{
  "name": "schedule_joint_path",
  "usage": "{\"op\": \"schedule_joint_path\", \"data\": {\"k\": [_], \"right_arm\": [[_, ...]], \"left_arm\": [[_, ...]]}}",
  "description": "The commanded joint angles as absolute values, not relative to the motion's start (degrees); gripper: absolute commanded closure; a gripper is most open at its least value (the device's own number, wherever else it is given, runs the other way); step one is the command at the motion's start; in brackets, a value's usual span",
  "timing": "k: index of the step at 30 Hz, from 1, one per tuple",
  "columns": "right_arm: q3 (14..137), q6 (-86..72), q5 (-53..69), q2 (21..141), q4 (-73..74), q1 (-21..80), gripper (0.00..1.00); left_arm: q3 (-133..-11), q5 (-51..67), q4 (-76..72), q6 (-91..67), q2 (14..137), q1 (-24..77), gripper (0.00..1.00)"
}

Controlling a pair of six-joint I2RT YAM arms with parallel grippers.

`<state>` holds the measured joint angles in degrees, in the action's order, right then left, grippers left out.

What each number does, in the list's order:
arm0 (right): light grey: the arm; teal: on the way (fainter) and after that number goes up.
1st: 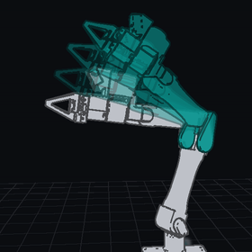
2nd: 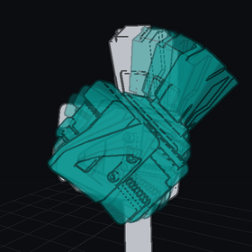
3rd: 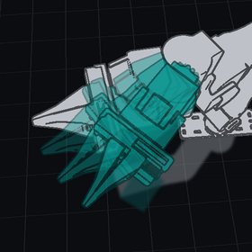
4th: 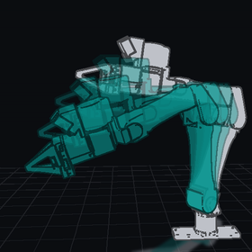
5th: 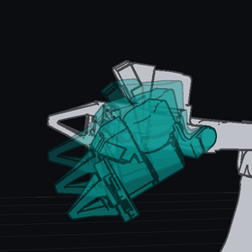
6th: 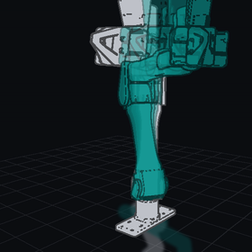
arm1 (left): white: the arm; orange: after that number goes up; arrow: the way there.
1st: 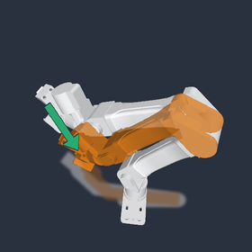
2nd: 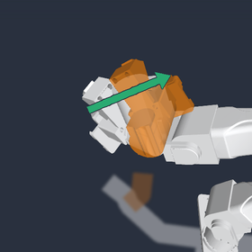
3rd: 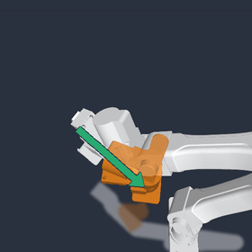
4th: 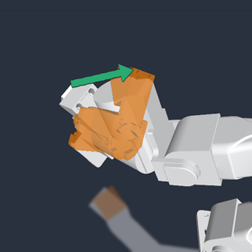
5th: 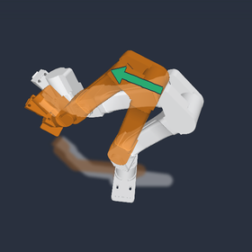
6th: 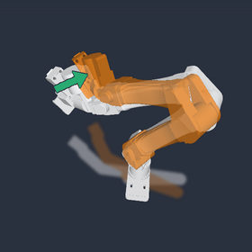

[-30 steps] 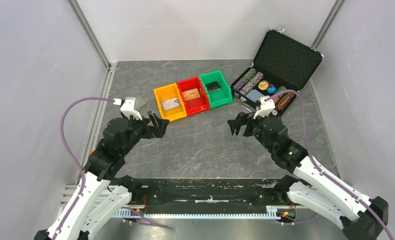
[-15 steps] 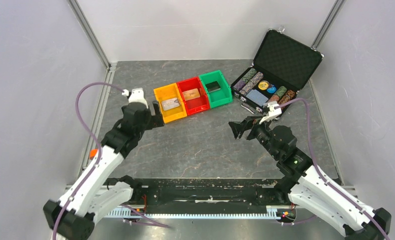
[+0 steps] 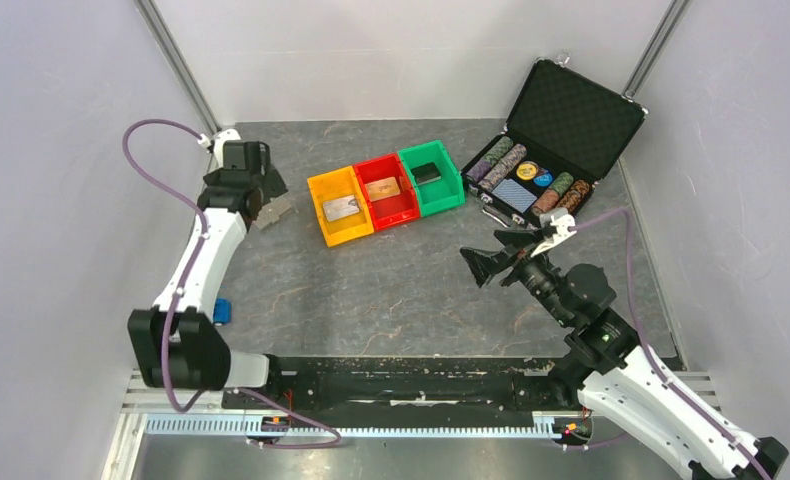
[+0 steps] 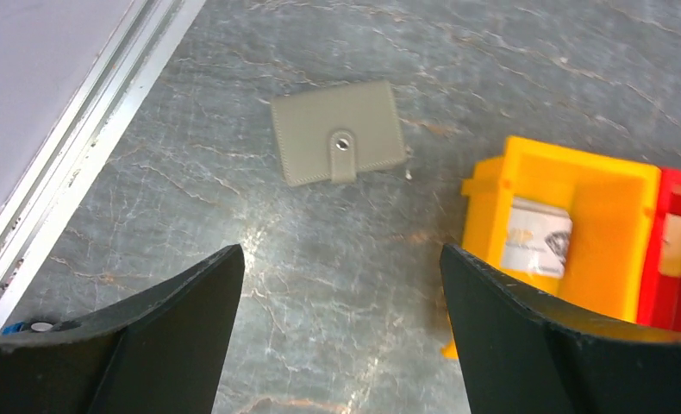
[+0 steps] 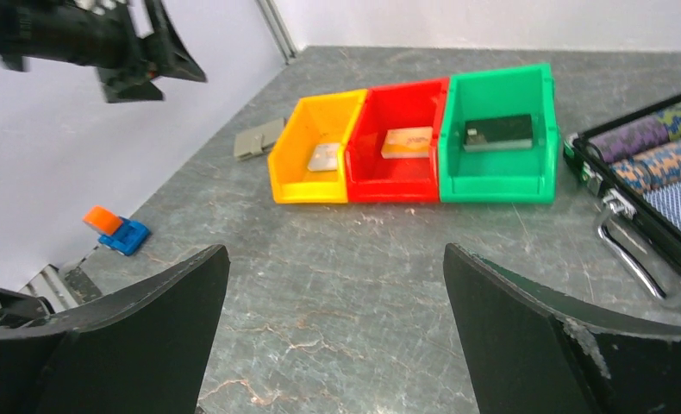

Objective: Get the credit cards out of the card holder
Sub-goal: Pick up the card holder from the center of the board.

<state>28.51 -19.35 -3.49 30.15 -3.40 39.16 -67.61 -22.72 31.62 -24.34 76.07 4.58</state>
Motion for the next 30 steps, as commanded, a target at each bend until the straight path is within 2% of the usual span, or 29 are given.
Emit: {"op": "schedule_joint_path", "data": {"k": [1,3,7,9,15,22,30], "right_arm": [[28.02,-16.87,-0.17,27.12,-7.59,39.29,0.02],[28.59,-16.38,1.73,26.67,-7.51,39.29,0.02],[29.26,-14.61,4.40,26.33,-7.61,39.29,0.02],[29.22,-14.11,5.06,26.11,-7.75,39.29,0.02],[29.09,-14.27,4.92,25.30,-8.03,39.29,0.02],[28.94,-14.05,4.46,25.06,-7.21,39.29,0.02],[27.89,-14.68,3.73,26.06,-6.86,39.29,0.02]], "left_arm": [[-71.70,-19.38,30.73,-28.86,82.60,1.07,0.12],[-73.47,-20.02,30.82,-28.48,86.73,0.64,0.16],[-77.45,-18.10,31.27,-27.58,95.35,0.09,0.32],[-79.01,-17.98,31.46,-28.48,98.84,-1.70,0.36],[-83.21,-18.08,31.59,-28.57,107.28,-2.92,0.39],[-90.13,-12.16,33.40,-25.86,116.54,-4.65,0.44],[-90.12,-15.27,35.16,-25.75,117.55,-5.24,0.46]]}}
